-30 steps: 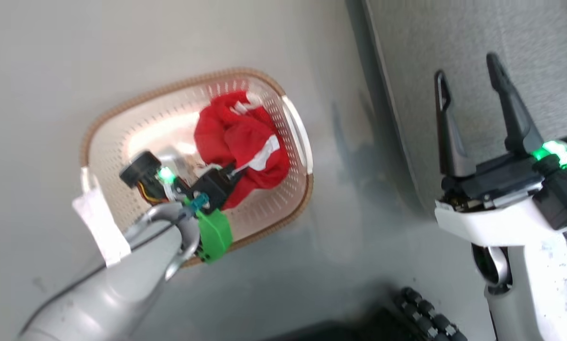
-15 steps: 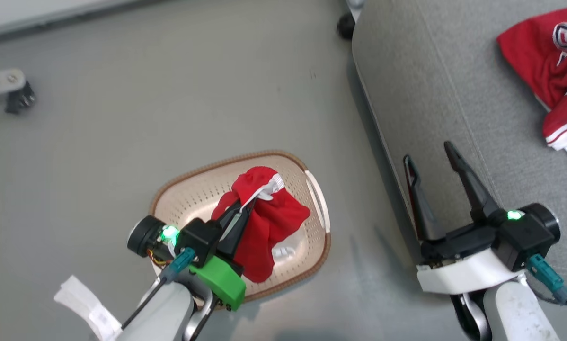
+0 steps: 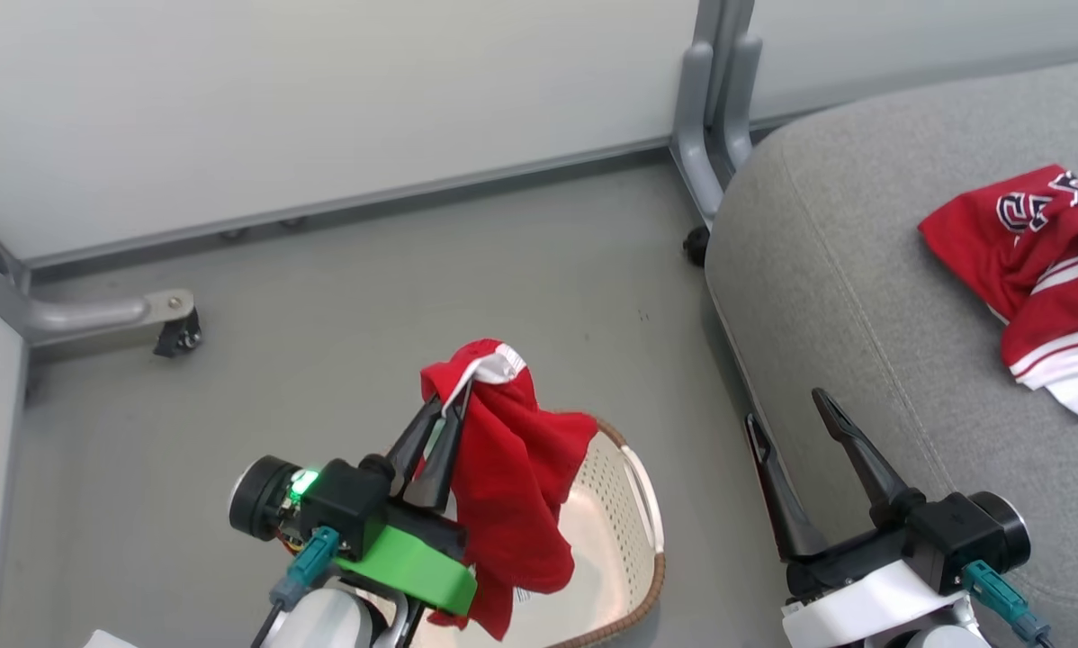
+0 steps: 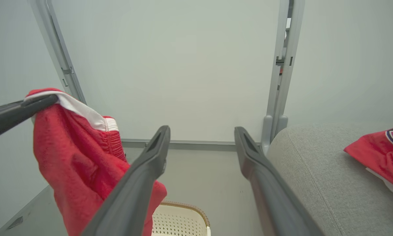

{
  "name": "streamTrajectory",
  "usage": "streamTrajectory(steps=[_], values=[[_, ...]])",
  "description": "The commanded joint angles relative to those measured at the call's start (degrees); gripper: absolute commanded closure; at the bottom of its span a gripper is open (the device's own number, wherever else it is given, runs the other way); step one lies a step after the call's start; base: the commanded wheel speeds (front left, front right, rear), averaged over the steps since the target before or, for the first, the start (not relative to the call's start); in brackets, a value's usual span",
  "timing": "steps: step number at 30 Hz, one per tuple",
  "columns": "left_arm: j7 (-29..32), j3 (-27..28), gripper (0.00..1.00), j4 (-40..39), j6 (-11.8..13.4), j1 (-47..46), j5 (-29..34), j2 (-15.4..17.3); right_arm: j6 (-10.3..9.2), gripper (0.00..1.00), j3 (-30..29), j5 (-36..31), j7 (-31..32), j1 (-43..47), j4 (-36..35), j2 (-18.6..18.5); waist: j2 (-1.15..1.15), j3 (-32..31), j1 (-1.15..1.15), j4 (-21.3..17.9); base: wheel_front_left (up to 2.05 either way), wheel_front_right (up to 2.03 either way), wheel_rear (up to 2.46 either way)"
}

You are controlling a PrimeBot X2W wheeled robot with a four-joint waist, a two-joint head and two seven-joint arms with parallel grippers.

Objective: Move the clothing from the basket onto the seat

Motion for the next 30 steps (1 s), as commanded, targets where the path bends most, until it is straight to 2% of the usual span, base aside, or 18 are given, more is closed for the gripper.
streamTrajectory(steps=[1,9,15,22,30], values=[[-0.19,0.61,1.0,-0.82,-0.22,1.12,0.36,-0.5,-0.08,0.0,0.07,0.3,-0.14,0.93,0.13,-0.21,0.44,-3.34,0.01,1.51,0.0,0.0,0.0],[-0.19,1.22,1.0,-2.77,-0.73,-0.27,1.73,-1.58,-0.08,0.0,2.34,-0.02,-0.14,0.46,1.23,-0.21,0.44,-3.45,0.01,1.81,0.0,0.0,0.0],[-0.19,-0.52,1.0,-3.28,-1.1,-2.39,1.63,-2.15,-0.08,0.0,7.27,0.98,-0.14,-1.69,2.59,-0.21,0.44,-3.36,0.01,2.41,0.0,0.0,0.0],[-0.19,-4.33,1.0,-3.62,-1.12,-5.16,0.86,-2.51,-0.08,0.0,14.88,2.63,-0.14,-5.3,4.98,-0.22,0.44,-3.33,0.01,3.23,0.0,0.0,0.0],[-0.19,-10.7,1.0,-6.43,-1.16,-8.28,-2.03,-2.75,-0.08,0.0,18.73,2.7,-0.14,-7.98,9.95,-0.21,0.44,-3.5,0.01,4.09,0.0,0.0,0.0]])
